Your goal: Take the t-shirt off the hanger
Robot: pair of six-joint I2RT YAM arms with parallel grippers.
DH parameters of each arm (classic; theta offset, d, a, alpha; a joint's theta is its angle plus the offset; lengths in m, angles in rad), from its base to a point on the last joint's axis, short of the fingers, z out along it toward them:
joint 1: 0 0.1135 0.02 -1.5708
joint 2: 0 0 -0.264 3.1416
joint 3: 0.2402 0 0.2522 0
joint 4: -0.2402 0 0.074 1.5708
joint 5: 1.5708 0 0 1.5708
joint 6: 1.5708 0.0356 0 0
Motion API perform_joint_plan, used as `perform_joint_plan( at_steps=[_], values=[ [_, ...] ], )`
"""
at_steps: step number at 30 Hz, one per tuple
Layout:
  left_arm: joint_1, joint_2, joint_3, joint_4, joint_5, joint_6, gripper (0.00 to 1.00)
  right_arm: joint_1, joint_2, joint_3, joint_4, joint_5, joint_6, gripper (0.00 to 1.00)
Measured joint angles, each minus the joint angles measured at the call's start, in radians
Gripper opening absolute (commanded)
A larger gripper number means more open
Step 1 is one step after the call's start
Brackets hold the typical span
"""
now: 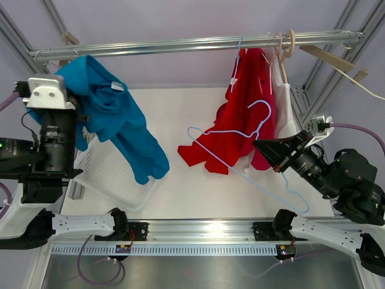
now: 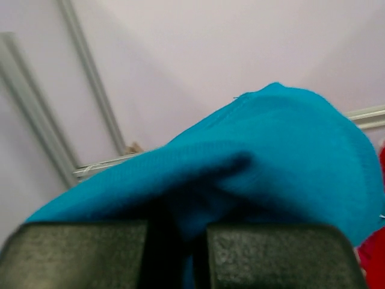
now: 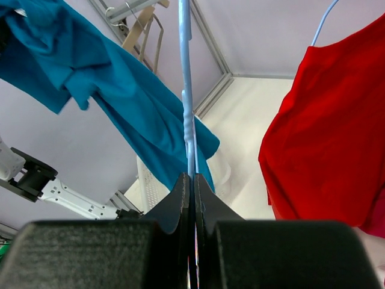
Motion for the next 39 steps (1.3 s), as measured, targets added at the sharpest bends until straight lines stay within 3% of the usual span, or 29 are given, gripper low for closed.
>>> perform_joint_plan(
  at_steps=[4, 8, 15, 19, 30, 31, 35, 39],
  values=[
    [0.002, -0.021, 0.003, 0.132, -0.047, 0.133, 0.0, 0.0, 0.04, 0.0, -0.001, -0.005, 0.0, 0.0],
    [0.005, -0.097, -0.139, 0.224, -0.076, 0.186, 0.0, 0.0, 0.068, 0.0, 0.0, -0.024, 0.0, 0.0],
    [0.006, -0.256, -0.455, 0.121, -0.139, -0.01, 0.02, 0.0, 0.094, 0.003, 0.001, -0.052, -0.001, 0.0],
    [0.007, -0.296, -0.585, -0.064, -0.203, -0.252, 0.1, 0.0, 0.138, 0.017, 0.006, -0.054, -0.005, 0.0],
    [0.01, -0.493, -0.691, -0.745, -0.28, -1.197, 0.23, 0.0, 0.214, 0.021, 0.032, -0.074, -0.024, 0.0],
    [0.01, -0.495, -0.695, -0.793, -0.282, -1.275, 0.27, 0.0, 0.22, 0.026, 0.032, -0.077, -0.026, 0.0],
    [0.017, -0.473, -0.758, -0.981, -0.279, -1.566, 0.56, 0.0, 0.261, 0.043, 0.047, -0.079, -0.039, 0.0],
    [0.039, -0.453, -0.809, -1.115, -0.272, -1.779, 0.8, 0.0, 0.349, 0.103, 0.056, -0.076, -0.053, 0.0]
  ],
)
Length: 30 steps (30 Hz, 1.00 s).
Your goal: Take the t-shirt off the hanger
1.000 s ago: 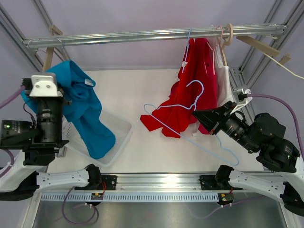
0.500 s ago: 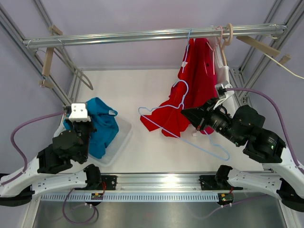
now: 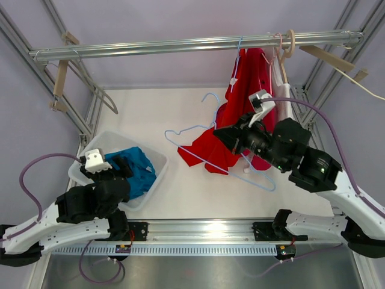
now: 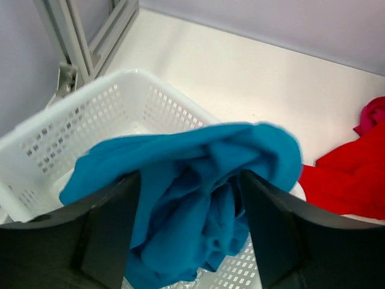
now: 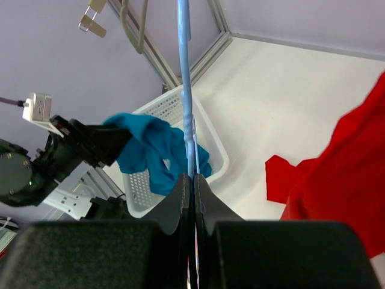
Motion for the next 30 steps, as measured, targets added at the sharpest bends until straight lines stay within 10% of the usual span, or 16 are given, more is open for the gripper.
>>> perform_joint_plan(
  at_steps=[6, 17, 30],
  values=[
    [0.016, -0.08, -0.031, -0.089, 0.009, -0.18, 0.99, 0.005, 0.214, 0.147, 0.01, 0.085, -0.061, 0.0],
    [0.018, -0.182, 0.12, -0.093, 0.117, -0.171, 0.99, 0.006, 0.65, 0.551, 0.08, 0.235, -0.234, 0.0],
    [0.019, -0.172, -0.061, 0.45, 0.689, 0.358, 0.99, 0.006, 0.938, 0.888, 0.122, 0.254, -0.327, 0.0]
  ],
)
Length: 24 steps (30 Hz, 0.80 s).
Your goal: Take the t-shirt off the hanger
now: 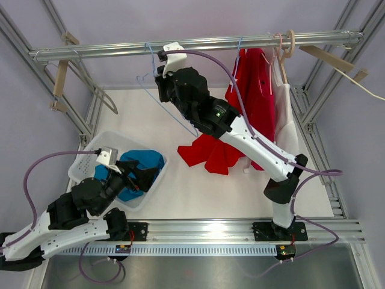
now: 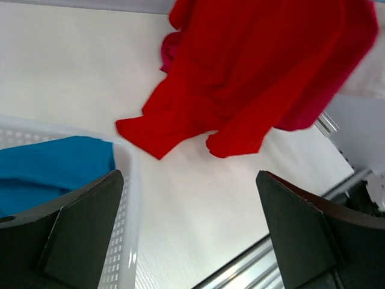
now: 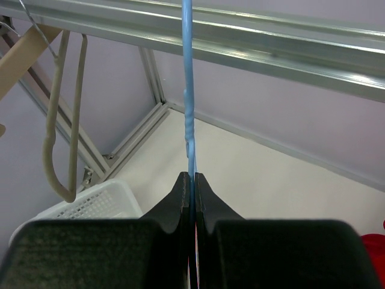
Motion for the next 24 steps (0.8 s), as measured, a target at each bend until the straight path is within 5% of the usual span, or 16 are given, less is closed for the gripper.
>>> perform_joint_plan(
  at_steps=[10, 24],
  values=[
    [0.0, 0.091, 0.009, 0.119, 0.242, 0.123, 0.99, 0.0, 0.104, 0.168, 0.031, -0.003, -0.056, 0.0],
    [0.0, 0.097, 0.009, 0.152, 0.295, 0.14, 0.99, -0.033, 0.255, 0.276, 0.018, -0.024, -0.029, 0.0]
  ],
)
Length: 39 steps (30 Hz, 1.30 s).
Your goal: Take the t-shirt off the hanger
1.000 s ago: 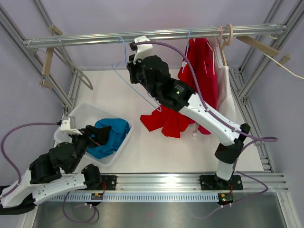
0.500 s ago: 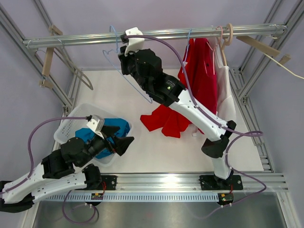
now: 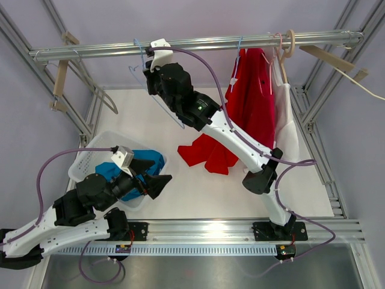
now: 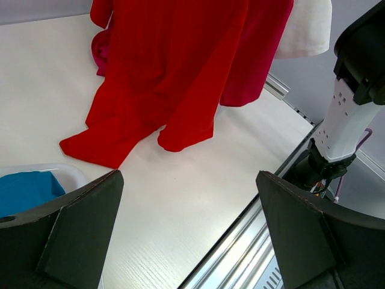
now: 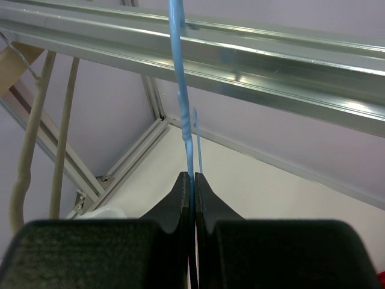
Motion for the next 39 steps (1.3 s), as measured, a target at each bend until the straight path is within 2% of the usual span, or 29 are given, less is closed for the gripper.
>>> perform_joint_plan(
  at_steps=[3, 4, 5, 7, 8, 11, 13, 21, 25, 32, 37, 39],
  values=[
    [0.0, 0.0, 0.0, 0.001, 0.0, 0.0, 0.99, 0.0, -0.008, -0.031, 0.019, -0.006, 0.016, 0.02],
    [0.0, 0.0, 0.0, 0.001, 0.0, 0.0, 0.99, 0.0, -0.015, -0.051, 0.03, -0.01, 0.024, 0.06],
    [0.0, 0.0, 0.0, 0.001, 0.0, 0.0, 0.99, 0.0, -0.025, -0.077, 0.044, -0.014, 0.031, 0.17],
    [0.0, 0.0, 0.0, 0.001, 0.0, 0.0, 0.99, 0.0, -0.054, -0.131, 0.064, -0.027, 0.051, 0.27],
    [0.0, 0.0, 0.0, 0.001, -0.001, 0.0, 0.99, -0.001, -0.078, -0.167, 0.057, -0.031, 0.058, 0.36],
    [0.0, 0.0, 0.0, 0.001, -0.002, -0.001, 0.99, 0.0, -0.157, -0.273, 0.035, -0.049, 0.084, 0.52],
    [0.0, 0.0, 0.0, 0.002, -0.003, -0.001, 0.99, 0.0, -0.212, -0.33, 0.026, -0.053, 0.098, 0.55],
    [0.0, 0.0, 0.0, 0.006, -0.007, -0.002, 0.99, -0.01, -0.501, -0.531, -0.004, -0.042, 0.114, 0.49],
    [0.0, 0.005, 0.0, 0.009, -0.006, -0.003, 0.99, -0.071, -0.598, -0.557, -0.024, 0.015, 0.122, 0.48],
    [0.0, 0.041, 0.0, 0.014, 0.005, -0.004, 0.99, -0.221, -0.624, -0.573, -0.1, 0.202, 0.132, 0.5],
    [0.0, 0.073, 0.0, 0.022, 0.021, -0.007, 0.99, -0.323, -0.608, -0.597, -0.175, 0.203, 0.174, 0.51],
    [0.0, 0.085, 0.0, 0.026, 0.027, -0.008, 0.99, -0.349, -0.594, -0.598, -0.192, 0.187, 0.185, 0.47]
  ],
)
